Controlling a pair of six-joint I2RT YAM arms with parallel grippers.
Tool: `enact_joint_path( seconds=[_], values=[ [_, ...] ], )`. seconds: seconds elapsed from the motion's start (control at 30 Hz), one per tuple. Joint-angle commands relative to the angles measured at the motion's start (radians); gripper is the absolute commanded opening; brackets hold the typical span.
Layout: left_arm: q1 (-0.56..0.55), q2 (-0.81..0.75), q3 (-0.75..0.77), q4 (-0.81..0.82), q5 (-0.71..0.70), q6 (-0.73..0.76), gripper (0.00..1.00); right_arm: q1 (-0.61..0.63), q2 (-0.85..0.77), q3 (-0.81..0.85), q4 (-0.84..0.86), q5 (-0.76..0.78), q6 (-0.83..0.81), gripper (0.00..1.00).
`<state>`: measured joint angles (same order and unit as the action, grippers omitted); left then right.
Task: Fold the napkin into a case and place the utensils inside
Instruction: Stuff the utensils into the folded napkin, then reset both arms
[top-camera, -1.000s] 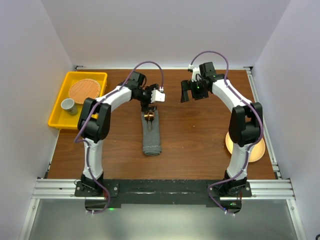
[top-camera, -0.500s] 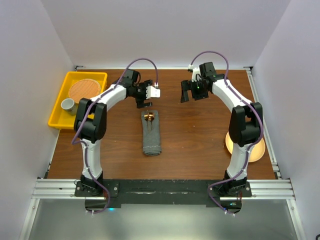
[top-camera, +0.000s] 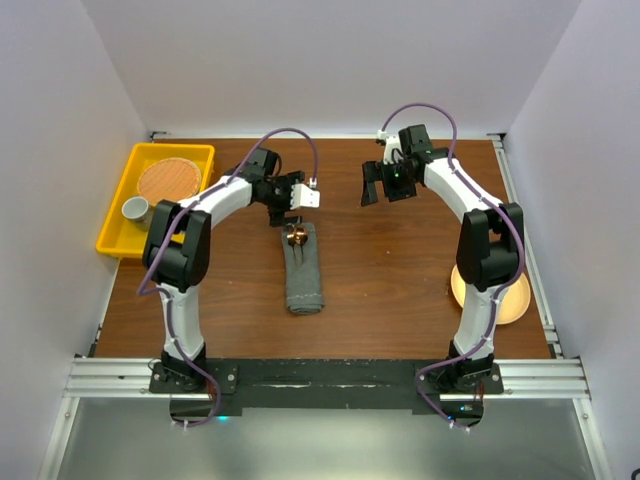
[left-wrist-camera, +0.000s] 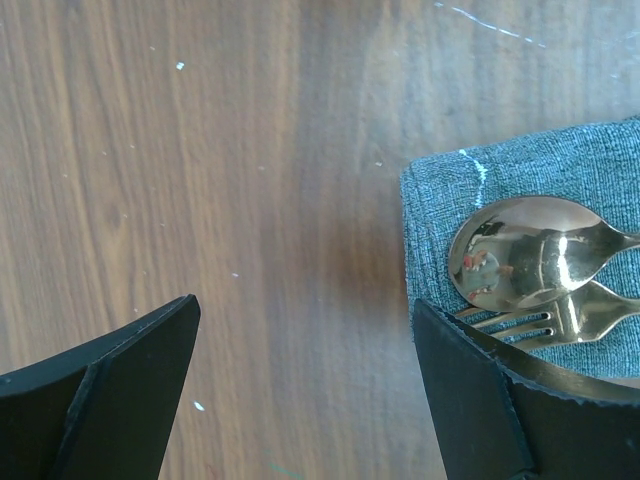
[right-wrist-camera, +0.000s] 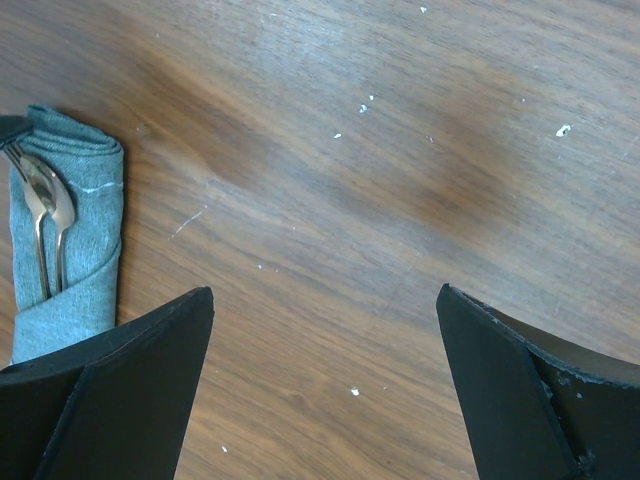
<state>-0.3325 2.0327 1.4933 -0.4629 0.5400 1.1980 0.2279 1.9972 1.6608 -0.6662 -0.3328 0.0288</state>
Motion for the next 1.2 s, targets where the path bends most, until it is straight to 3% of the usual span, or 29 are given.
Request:
enact_joint_path(
  seconds=[0.0, 0.3, 0.47, 0.6, 0.77, 0.93, 1.17],
  values=[
    [-0.02, -0.088, -0.036, 0.03, -0.006, 0.009, 0.93, -0.005, 0.002, 0.036, 0.005, -0.02, 0.014, 0.98],
    [-0.023, -0.098, 0.001, 0.148, -0.119, -0.152, 0.98, -0.007, -0.002, 0.068, -0.001, -0.028, -0.006, 0.98],
    [0.001, -0.132, 0.12, 0.152, -0.15, -0.314, 1.0, -0.007, 0.006, 0.16, -0.051, -0.043, -0.064, 0.98],
    [0.03, -0.16, 0.266, 0.057, -0.17, -0.509, 1.0, -0.018, -0.006, 0.231, -0.082, -0.046, -0.108, 0.98],
    [0.069, -0.218, 0.332, -0.147, -0.21, -0.645, 1.0, -0.053, -0.113, 0.183, -0.087, -0.031, -0.128, 0.98],
    [0.168, -0.392, 0.147, -0.203, -0.129, -0.793, 1.0, -0.078, -0.279, -0.044, -0.05, -0.015, -0.122, 0.98],
    [0.161, -0.647, -0.317, -0.136, -0.239, -0.85, 1.0, -0.078, -0.572, -0.476, 0.019, -0.026, -0.098, 0.98]
  ],
)
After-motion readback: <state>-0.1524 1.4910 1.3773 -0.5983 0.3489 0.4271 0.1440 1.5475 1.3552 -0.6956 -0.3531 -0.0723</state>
